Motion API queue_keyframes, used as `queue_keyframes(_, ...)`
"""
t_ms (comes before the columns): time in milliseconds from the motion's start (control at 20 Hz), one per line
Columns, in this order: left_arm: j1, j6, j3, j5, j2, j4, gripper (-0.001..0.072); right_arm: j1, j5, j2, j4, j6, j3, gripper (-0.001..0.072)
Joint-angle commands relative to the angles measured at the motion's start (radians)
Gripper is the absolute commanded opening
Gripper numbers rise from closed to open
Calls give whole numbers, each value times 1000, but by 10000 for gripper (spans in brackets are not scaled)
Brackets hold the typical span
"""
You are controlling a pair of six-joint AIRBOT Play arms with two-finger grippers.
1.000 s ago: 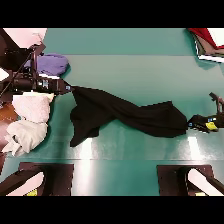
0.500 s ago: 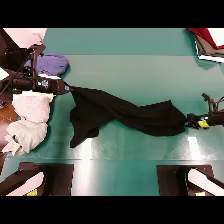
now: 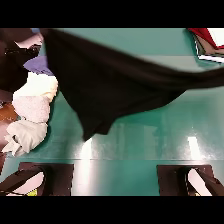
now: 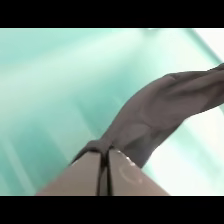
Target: Fold the shirts.
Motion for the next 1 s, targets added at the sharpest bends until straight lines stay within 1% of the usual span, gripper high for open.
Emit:
queue_keyframes(0, 1, -60, 273, -12, 16, -31, 25, 2, -4, 65, -1, 21, 232, 12)
queue_keyframes(100, 1, -63, 277, 38, 74, -73, 25, 2, 0, 87, -4, 21, 306, 12)
queue_keyframes(250, 1, -68, 277, 76, 165, -111, 25, 2, 40, 85, -6, 27, 430, 12)
queue_keyframes(300, 1, -85, 277, 105, 195, -119, 25, 2, 61, 75, -6, 27, 469, 12)
queue_keyframes(450, 1, -98, 277, 210, 283, -157, 24, 2, 174, 29, -11, 48, 594, 12)
queue_keyframes(500, 1, -117, 277, 228, 302, -181, 24, 2, 230, 4, -14, 73, 637, 12)
queue_keyframes(600, 1, -118, 277, 236, 313, -200, 24, 2, 341, -58, -38, 145, 717, 12)
queue_keyframes(650, 1, -124, 277, 223, 305, -151, 24, 2, 386, -93, -34, 177, 739, 12)
queue_keyframes(700, 1, -159, 267, 204, 288, -73, 24, 2, 417, -125, -35, 205, 739, 11)
queue_keyframes(750, 1, -204, 233, 180, 265, 8, 24, 2, 439, -159, -28, 228, 711, 11)
queue_keyframes(800, 1, -230, 174, 148, 233, 76, 24, 2, 453, -190, -27, 248, 664, 11)
queue_keyframes(850, 1, -248, 111, 109, 196, 116, 24, 2, 475, -228, -27, 264, 606, 11)
queue_keyframes(950, 1, -246, -32, 24, 88, 124, 24, 2, 516, -311, -27, 281, 487, 12)
